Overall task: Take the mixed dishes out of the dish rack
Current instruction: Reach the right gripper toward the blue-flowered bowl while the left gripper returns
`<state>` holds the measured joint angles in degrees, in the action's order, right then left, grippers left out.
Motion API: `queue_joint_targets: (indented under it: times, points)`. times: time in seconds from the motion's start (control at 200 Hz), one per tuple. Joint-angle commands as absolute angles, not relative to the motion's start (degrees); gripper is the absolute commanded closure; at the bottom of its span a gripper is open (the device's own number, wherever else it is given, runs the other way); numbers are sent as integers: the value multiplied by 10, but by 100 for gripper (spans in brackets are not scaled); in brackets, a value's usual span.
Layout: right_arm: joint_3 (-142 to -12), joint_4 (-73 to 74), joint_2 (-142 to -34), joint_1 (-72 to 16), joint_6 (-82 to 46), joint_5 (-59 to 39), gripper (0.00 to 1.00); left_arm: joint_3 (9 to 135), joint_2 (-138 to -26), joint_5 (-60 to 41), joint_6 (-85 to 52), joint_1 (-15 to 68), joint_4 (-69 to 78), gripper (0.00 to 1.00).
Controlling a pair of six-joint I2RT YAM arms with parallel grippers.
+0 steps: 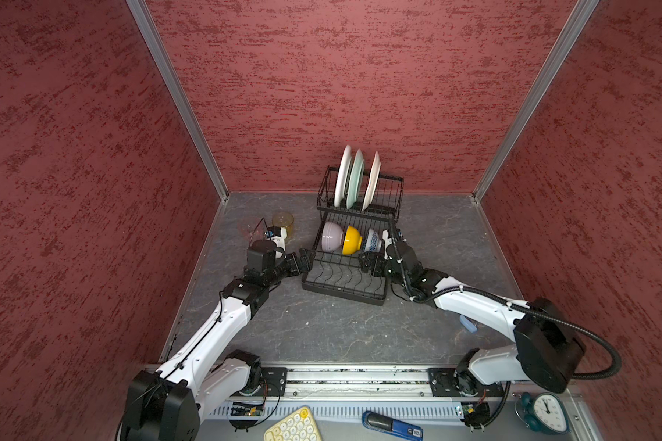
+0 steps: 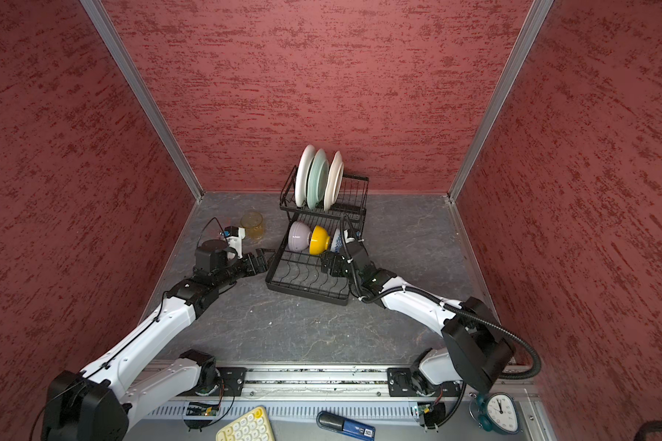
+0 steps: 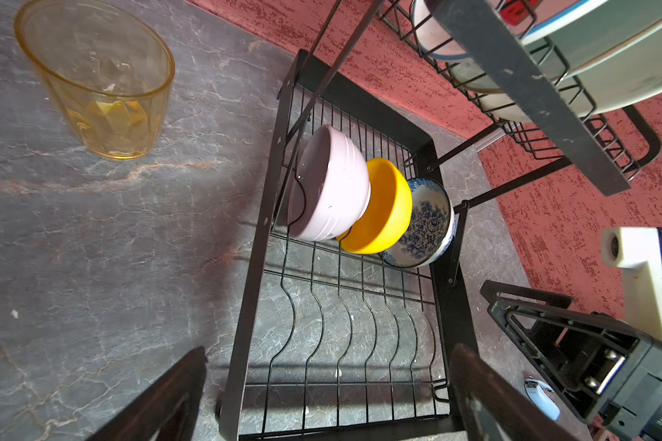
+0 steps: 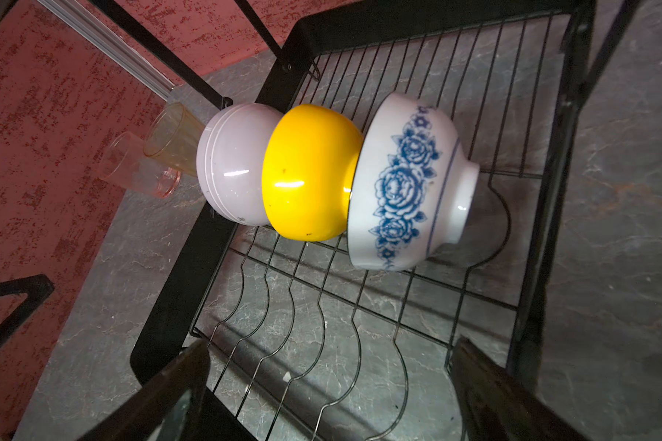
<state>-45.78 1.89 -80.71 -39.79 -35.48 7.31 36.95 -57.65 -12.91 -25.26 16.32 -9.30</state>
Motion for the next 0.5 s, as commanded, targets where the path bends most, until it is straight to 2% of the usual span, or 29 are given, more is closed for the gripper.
queue_joint_targets:
  times: [0.0, 0.496]
  points:
    - [-472, 26, -809, -396, -333, 124, 1, 365, -575, -117, -251, 164, -79, 1]
    - [-497, 44, -878, -394, -310, 134, 2, 362, -591, -135, -265, 164, -66, 0]
